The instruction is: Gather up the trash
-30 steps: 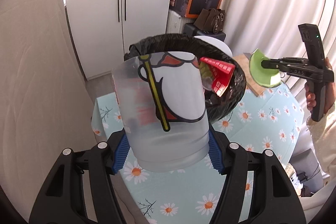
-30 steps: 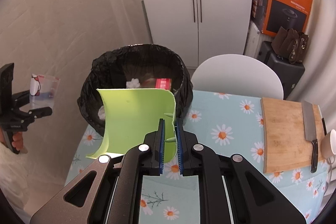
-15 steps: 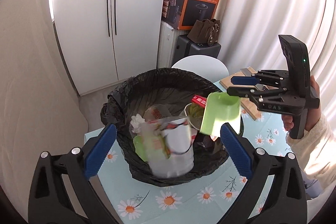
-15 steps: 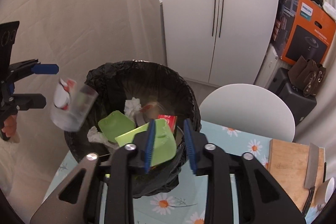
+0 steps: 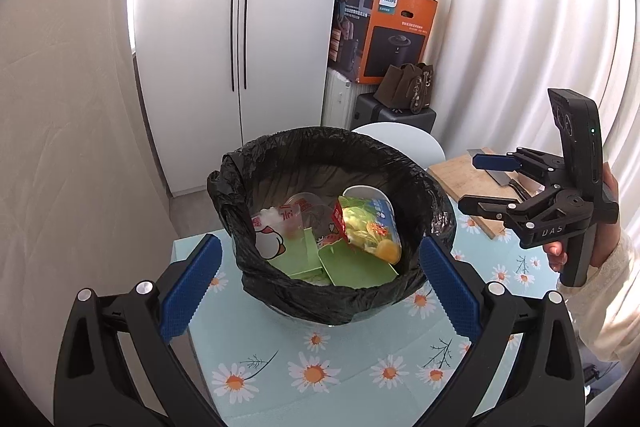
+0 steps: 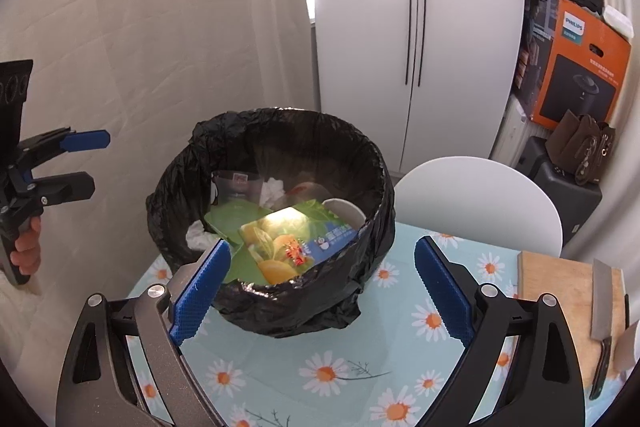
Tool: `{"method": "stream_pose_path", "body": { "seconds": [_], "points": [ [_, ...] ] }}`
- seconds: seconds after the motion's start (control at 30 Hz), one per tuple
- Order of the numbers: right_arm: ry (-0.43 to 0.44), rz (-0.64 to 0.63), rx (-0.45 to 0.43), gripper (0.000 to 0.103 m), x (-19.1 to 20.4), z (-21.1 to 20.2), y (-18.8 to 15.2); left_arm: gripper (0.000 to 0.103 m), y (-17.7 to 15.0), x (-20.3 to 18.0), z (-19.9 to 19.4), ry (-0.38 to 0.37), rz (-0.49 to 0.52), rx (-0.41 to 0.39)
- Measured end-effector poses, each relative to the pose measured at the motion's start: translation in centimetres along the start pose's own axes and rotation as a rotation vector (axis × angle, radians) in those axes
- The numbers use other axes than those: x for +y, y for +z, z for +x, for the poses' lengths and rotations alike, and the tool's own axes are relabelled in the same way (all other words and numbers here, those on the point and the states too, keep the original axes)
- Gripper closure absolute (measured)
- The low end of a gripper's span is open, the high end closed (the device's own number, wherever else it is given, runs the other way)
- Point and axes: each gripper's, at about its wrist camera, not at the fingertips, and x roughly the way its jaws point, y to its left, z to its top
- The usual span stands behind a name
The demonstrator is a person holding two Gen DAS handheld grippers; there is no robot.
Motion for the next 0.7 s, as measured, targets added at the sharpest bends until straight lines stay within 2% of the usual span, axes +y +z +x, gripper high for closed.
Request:
{"method": "stream_pose_path", "body": {
  "seconds": [0.13,0.27,0.47,0.7],
  "points": [
    [-0.034,-0.001,-0.017,0.011,2.0,-2.1,-1.9,0.006,-1.7,-0.1,-1.5,-0.058,-0.025,-0.022],
    [-0.064,0.027,-0.056,0.008,3.3,-4.8,-3.8,0.006,-3.4,-0.3,-2.3,-0.087,-0.053,-0.003],
    [-0.095,0.1,-0.065,0.008,3.7,-7.4,-6.5,0.006,-5.7,-1.4,-3.2,-0.085,-0.022,0.025],
    [-0.141,0.088,-0.056,0.008,4.0,-9.4,-8.7,0.006,-7.4,-3.4,-4.8,-0.067,-0.02,0.0]
  ]
}}
